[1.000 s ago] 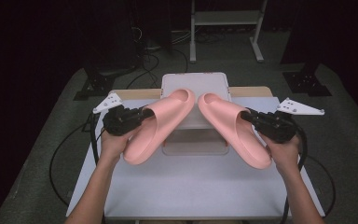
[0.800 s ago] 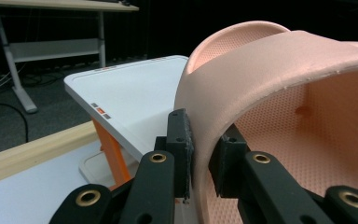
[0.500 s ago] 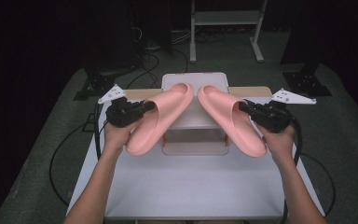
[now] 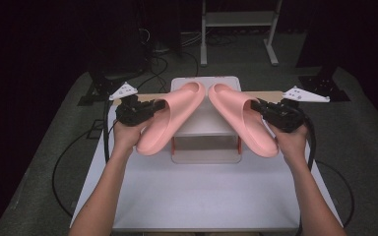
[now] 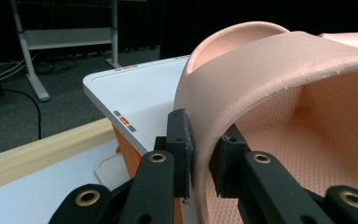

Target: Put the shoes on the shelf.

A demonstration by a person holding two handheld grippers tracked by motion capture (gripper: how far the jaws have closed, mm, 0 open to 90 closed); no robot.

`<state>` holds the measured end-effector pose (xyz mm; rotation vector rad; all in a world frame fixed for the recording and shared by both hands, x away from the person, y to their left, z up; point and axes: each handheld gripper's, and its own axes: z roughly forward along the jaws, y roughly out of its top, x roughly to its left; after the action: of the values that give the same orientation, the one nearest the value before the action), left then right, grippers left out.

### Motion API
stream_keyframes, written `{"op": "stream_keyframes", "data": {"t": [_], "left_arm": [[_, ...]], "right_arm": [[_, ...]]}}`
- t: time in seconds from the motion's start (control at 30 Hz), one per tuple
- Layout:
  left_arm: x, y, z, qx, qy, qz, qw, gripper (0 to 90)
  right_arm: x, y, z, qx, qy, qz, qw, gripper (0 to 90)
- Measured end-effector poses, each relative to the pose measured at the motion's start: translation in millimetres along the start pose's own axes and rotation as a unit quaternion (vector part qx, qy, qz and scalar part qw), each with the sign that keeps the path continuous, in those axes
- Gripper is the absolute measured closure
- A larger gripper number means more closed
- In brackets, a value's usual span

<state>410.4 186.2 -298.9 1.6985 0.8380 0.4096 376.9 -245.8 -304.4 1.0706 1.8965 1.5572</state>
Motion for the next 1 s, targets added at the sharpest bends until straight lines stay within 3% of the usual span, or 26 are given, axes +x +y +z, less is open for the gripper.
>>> {"op": "stream_keyframes", "data": {"t": [0.37,0.77,1.0], "left_arm": [[8.8,10.3,19.2,0.011,0.026,-0.019,0.9994,78.7],[11.6,17.9,30.4,0.025,0.056,-0.021,0.9979,78.6],[13.3,18.6,35.5,0.025,0.06,-0.035,0.9973,76.9]], "right_arm": [[-4.4,6.3,22.6,0.004,-0.018,0.013,0.9998,78.4],[-6.2,13.0,35.3,0.008,-0.037,0.014,0.9992,78.2],[-6.4,15.2,40.7,0.014,-0.046,0.015,0.9987,78.1]]}}
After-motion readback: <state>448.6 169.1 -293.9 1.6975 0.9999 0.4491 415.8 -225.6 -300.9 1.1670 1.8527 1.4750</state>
